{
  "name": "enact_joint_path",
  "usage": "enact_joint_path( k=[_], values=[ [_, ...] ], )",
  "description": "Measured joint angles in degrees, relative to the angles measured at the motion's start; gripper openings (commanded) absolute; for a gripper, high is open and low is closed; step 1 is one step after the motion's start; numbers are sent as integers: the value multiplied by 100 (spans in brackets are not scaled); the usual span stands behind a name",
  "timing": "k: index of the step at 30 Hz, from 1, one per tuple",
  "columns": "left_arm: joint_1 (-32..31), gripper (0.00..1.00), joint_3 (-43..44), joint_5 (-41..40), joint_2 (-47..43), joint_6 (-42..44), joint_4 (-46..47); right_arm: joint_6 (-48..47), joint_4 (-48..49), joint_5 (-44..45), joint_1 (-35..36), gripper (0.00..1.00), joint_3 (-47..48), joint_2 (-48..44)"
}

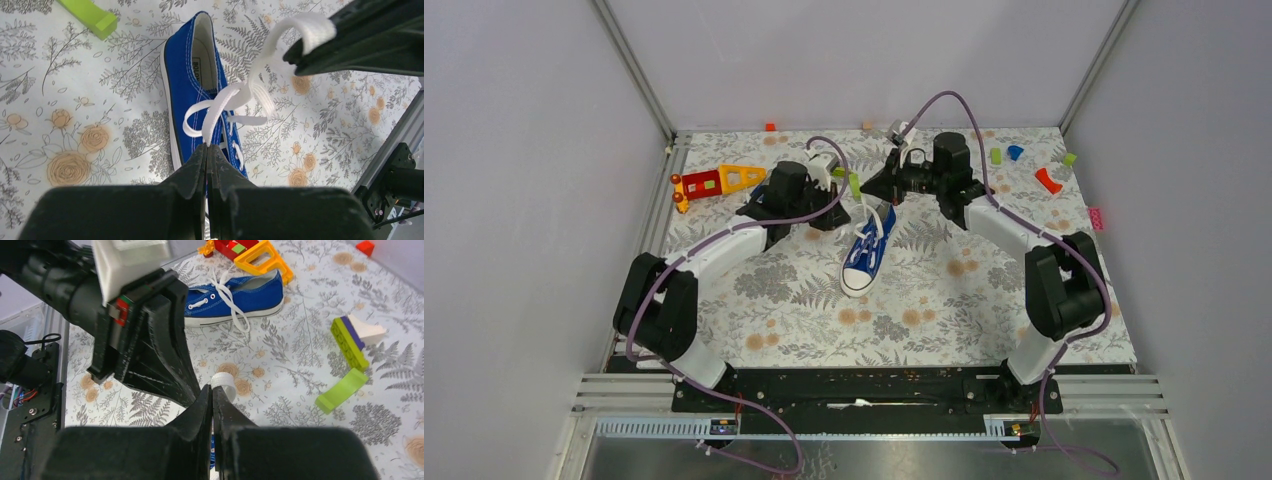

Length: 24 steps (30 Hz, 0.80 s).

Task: Tie the shoes

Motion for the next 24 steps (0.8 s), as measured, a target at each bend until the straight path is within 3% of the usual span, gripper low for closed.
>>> enact_joint_path(
  k=[16,24],
  values=[
    [15,3,378,315,321,-9,22,-468,-765,-103,20,0,721,-345],
    [15,3,378,448,321,-11,24,-83,-761,177,-26,2,780,-162]
  ],
)
